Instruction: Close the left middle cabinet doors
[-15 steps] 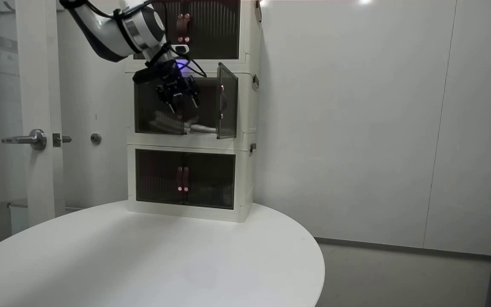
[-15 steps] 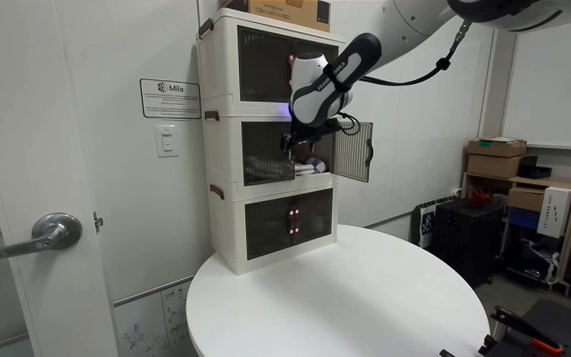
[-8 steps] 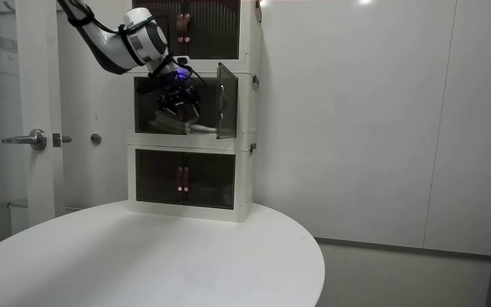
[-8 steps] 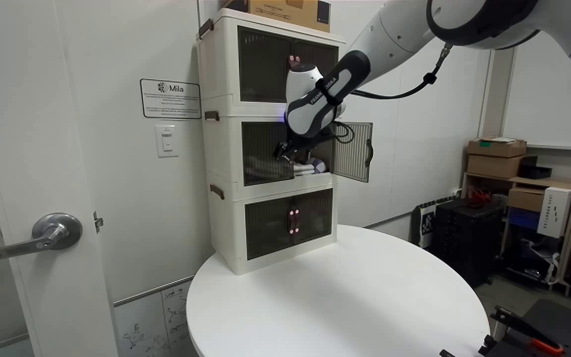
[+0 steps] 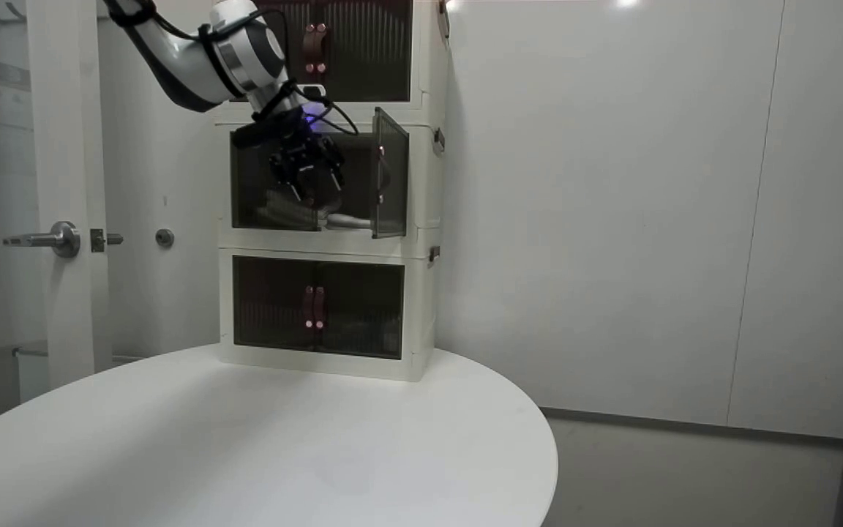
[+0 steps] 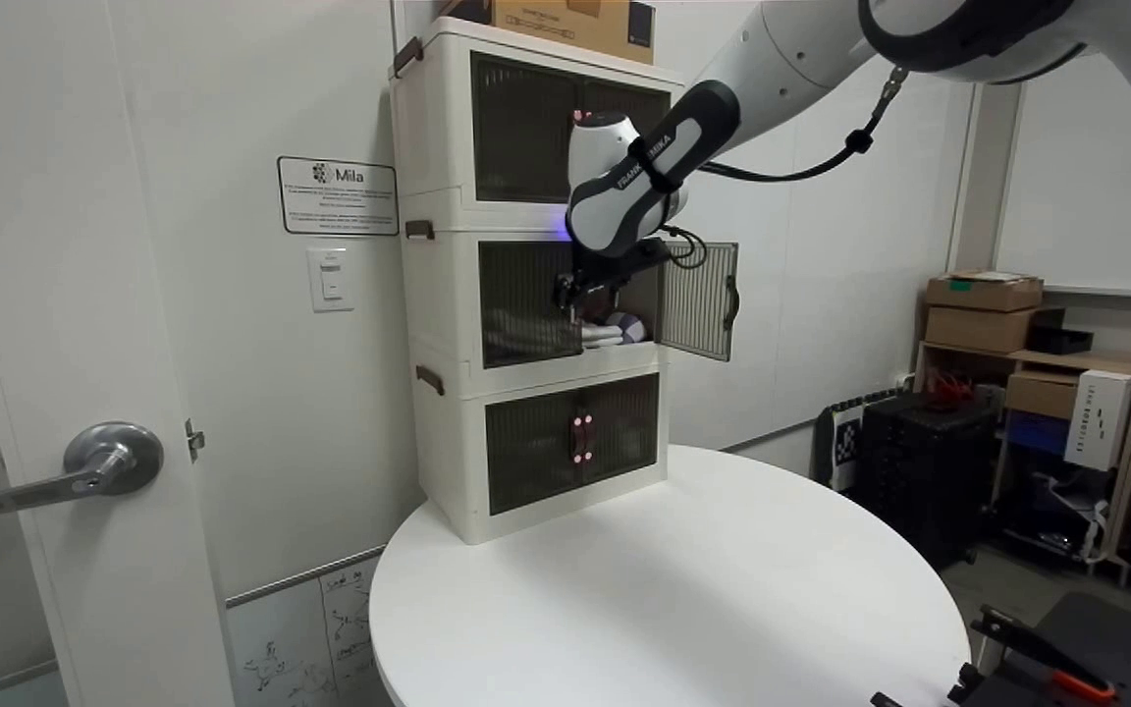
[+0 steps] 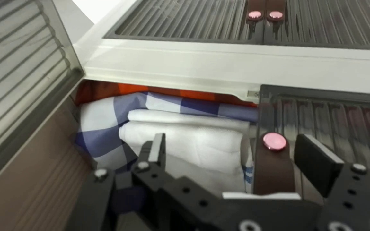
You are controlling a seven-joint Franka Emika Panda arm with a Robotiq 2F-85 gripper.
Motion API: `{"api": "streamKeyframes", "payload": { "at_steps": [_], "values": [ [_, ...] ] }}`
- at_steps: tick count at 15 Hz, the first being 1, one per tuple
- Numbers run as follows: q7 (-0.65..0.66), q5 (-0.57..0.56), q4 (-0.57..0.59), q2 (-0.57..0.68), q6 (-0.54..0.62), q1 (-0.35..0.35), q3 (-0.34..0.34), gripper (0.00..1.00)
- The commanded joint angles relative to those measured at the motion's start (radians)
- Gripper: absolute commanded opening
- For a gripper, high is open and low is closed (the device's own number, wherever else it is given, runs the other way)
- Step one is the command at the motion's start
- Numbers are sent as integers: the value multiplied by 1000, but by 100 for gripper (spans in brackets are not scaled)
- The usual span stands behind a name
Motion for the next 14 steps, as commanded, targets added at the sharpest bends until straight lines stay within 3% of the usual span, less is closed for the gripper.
{"api": "streamKeyframes", "payload": {
  "at_steps": [1,4,8,14],
  "values": [
    [-87,33,-151,-156,-125,-21,33,100],
    [-167,82,-259,-262,-254,-52,77,100],
    [-297,204,-457,-424,-342,-101,134,100],
    [-365,284,-807,-724,-341,-118,154,100]
  ]
}}
